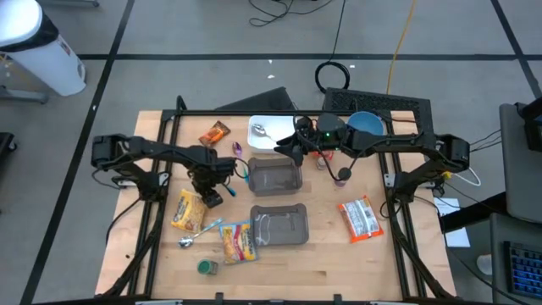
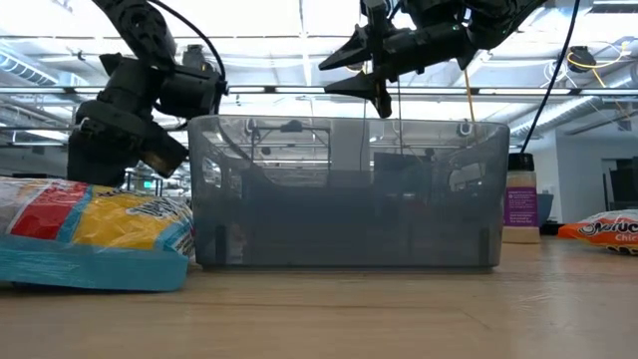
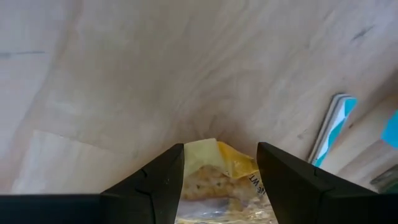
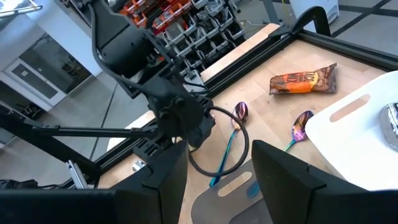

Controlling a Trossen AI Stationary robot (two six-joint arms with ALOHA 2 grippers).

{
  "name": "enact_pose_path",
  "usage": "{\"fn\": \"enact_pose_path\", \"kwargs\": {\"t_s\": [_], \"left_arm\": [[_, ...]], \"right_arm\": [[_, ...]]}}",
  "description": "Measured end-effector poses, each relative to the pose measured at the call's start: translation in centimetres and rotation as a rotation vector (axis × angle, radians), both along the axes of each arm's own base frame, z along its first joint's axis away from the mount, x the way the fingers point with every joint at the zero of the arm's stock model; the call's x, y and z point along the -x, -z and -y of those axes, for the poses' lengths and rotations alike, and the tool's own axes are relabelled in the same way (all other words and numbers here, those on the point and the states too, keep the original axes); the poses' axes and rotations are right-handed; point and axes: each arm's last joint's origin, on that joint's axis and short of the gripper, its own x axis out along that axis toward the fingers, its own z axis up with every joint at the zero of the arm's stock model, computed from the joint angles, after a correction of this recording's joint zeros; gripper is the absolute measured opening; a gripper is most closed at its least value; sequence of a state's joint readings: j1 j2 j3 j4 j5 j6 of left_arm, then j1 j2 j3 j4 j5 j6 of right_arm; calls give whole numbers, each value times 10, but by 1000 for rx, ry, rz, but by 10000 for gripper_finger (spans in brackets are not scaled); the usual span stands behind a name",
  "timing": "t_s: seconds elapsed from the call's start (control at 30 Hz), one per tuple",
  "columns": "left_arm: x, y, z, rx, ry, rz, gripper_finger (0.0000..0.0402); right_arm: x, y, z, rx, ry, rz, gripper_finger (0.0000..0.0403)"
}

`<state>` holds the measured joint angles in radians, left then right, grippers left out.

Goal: Pick & Place Food Item
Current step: Put the yellow noodle pack into the top black bin

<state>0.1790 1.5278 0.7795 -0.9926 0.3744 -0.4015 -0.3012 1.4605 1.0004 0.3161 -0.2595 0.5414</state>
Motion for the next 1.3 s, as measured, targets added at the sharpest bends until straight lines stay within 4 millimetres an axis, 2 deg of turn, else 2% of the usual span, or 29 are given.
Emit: {"fn": "enact_pose_path", "kwargs": {"t_s": [0.13,0.23,0.4,0.57,0.87,1.07,1.3], "left_arm": [[-1,3,5,4,31,-12,200],[-2,3,8,6,63,-4,174],[-2,3,11,9,97,6,100],[-3,3,12,57,214,68,16],[-3,-1,8,136,244,115,6],[-7,-29,0,99,264,190,5],[-6,-92,-18,-40,263,340,5]], "right_arm": [[0,0,0,0,0,0,171],[0,0,0,1,0,0,171],[0,0,0,2,0,0,171],[0,0,0,3,0,-2,171],[0,1,0,1,0,-7,171],[0,1,1,10,26,-9,171],[1,1,4,9,36,-10,171]]}}
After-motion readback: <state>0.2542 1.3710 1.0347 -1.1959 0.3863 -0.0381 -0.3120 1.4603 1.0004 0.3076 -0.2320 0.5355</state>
